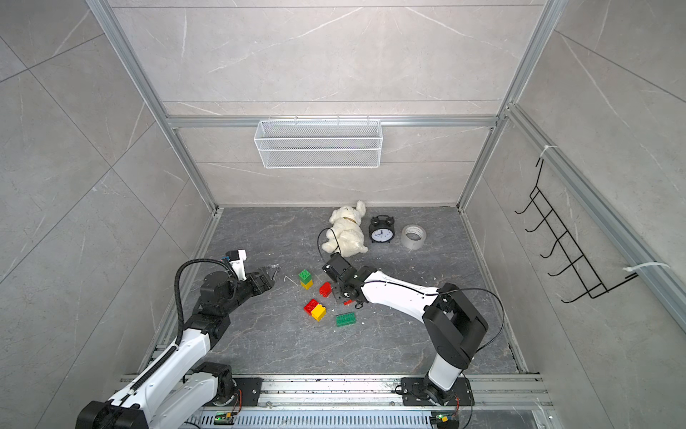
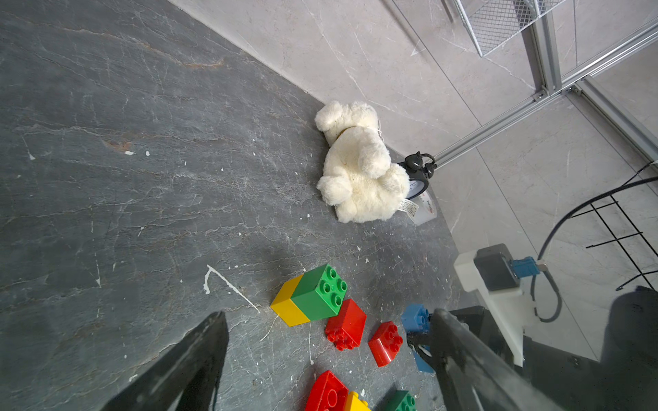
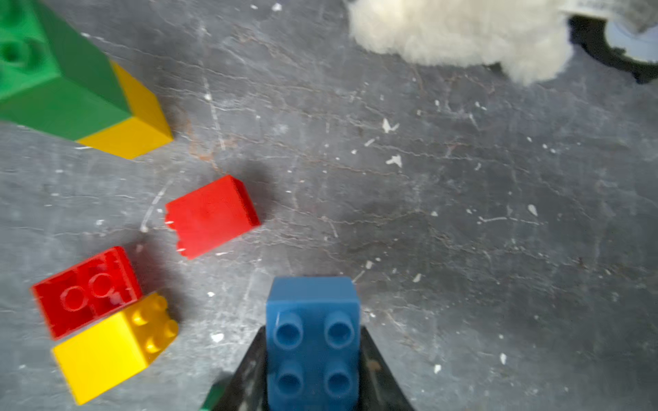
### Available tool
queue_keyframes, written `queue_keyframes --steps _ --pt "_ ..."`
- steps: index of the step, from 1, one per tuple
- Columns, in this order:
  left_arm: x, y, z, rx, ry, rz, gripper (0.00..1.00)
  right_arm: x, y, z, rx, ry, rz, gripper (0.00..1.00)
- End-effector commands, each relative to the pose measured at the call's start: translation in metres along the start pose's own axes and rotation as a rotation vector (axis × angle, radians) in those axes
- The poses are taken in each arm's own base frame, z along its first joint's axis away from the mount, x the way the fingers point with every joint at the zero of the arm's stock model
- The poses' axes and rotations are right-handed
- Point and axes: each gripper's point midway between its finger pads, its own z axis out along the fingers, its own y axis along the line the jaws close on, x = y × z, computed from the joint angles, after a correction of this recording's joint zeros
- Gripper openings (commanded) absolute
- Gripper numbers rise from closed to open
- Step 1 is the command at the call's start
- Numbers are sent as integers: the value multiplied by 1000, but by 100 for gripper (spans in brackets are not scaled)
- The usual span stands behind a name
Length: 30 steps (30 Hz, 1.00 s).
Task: Assemble the letter r with lego
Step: Pick up the lego brick from the center of the board, then adjust the lego brick at the center of the board.
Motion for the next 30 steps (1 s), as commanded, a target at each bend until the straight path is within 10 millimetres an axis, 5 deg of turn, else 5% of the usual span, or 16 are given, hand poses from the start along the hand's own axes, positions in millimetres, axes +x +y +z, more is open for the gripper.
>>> queue_keyframes --steps 1,15,24,30 --pt "-11 -9 -2 33 -33 25 91 26 -29 10 82 89 36 16" --pt "-9 -7 -1 30 -30 13 91 63 -42 39 129 229 55 14" --pt "-8 -6 2 26 -19 13 91 73 -20 35 11 239 80 14" --pt "-7 -4 3 19 -13 0 90 70 17 30 -92 232 77 15"
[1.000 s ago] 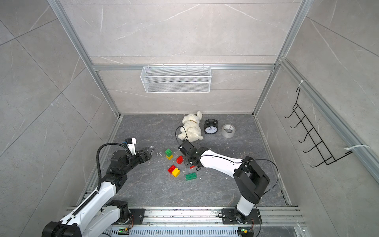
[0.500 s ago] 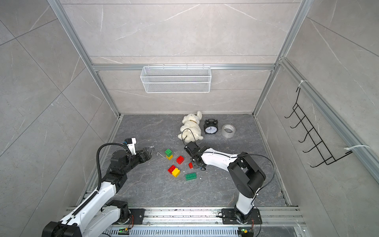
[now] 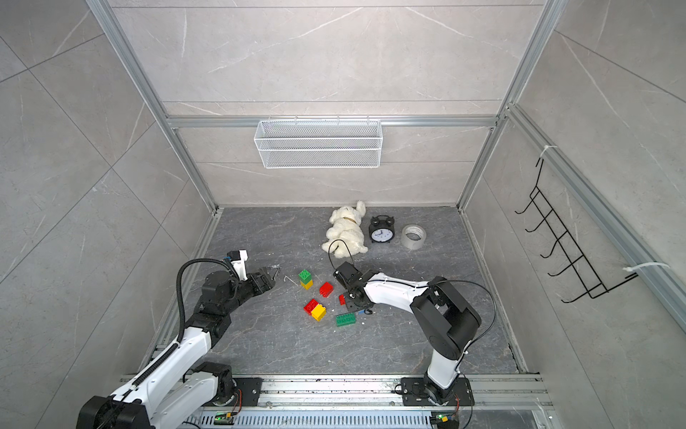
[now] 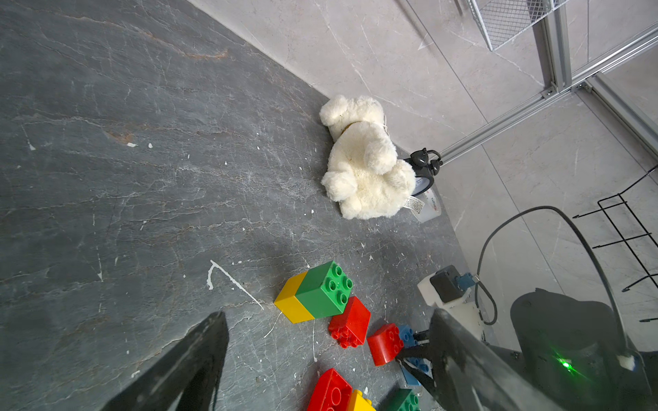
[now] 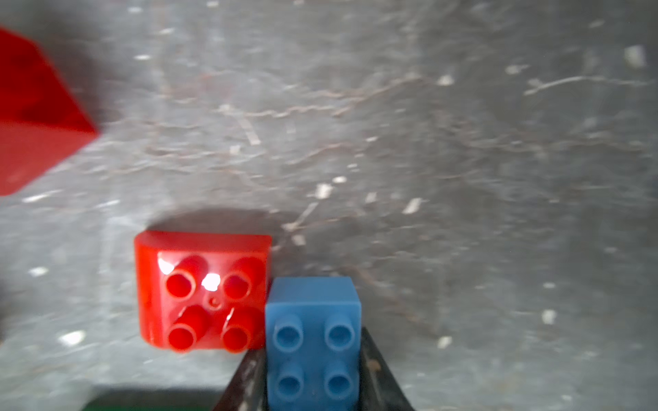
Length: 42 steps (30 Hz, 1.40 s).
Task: Assemble the letter r with lego
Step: Adjust the lego brick at the center of the board.
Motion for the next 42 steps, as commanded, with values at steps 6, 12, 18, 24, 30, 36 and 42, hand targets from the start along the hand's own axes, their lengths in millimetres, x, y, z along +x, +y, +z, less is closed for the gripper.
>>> queue_keyframes --steps 6,12,18,24,30,36,42 --pt "-7 -3 -6 -1 -27 -7 90 22 29 -3 -67 63 -8 14" --pt "-7 -1 -5 -15 -20 0 90 17 16 -22 -17 35 -38 13" --pt "-6 -3 3 2 4 -15 88 1 13 -33 12 -11 -91 13" --pt "-1 2 6 1 9 -43 87 -24 11 -38 8 -60 -153 13" --pt "1 2 8 9 19 -55 86 -51 29 -38 -68 -111 -202 13" --pt "0 2 7 5 6 -56 86 -86 37 -40 -98 -195 -188 13" --pt "-1 1 5 3 5 -52 85 -101 38 -32 -92 -252 -160 13"
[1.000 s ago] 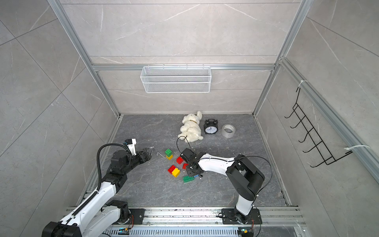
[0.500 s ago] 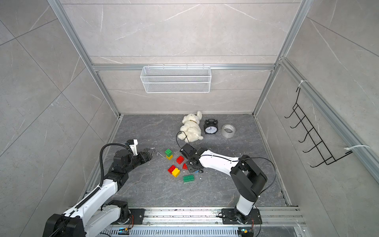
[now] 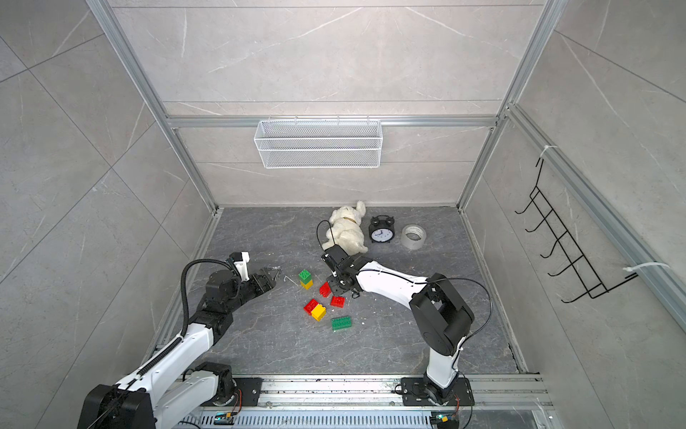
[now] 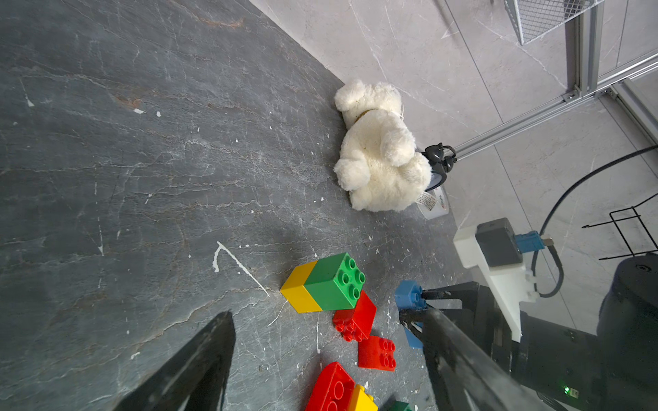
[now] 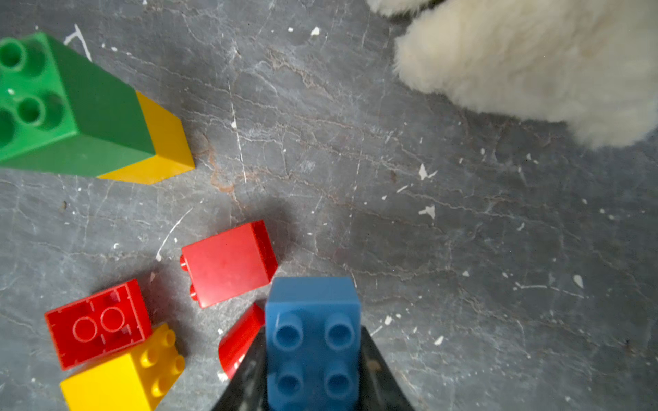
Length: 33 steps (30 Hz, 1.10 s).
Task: Assemble the letter r with lego
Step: Adjust the lego brick at the center of the board.
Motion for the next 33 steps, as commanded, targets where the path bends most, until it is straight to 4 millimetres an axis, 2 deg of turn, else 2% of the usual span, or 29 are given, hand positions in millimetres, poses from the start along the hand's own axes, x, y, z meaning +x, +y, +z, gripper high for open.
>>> queue_keyframes --steps 1,8,18,30,33 --pt "-11 -11 -5 34 -40 17 85 -16 -1 6 15 -56 2 13" --pt "-9 -9 -10 23 -50 16 85 -10 -20 20 79 -59 33 14" --pt "-11 -8 -6 23 -48 15 85 24 -17 30 48 -2 144 14" --pt "-10 -6 -3 19 -38 15 85 62 -12 11 25 46 192 14" --pt "-10 -7 -3 20 -38 17 85 64 -10 5 7 49 184 14"
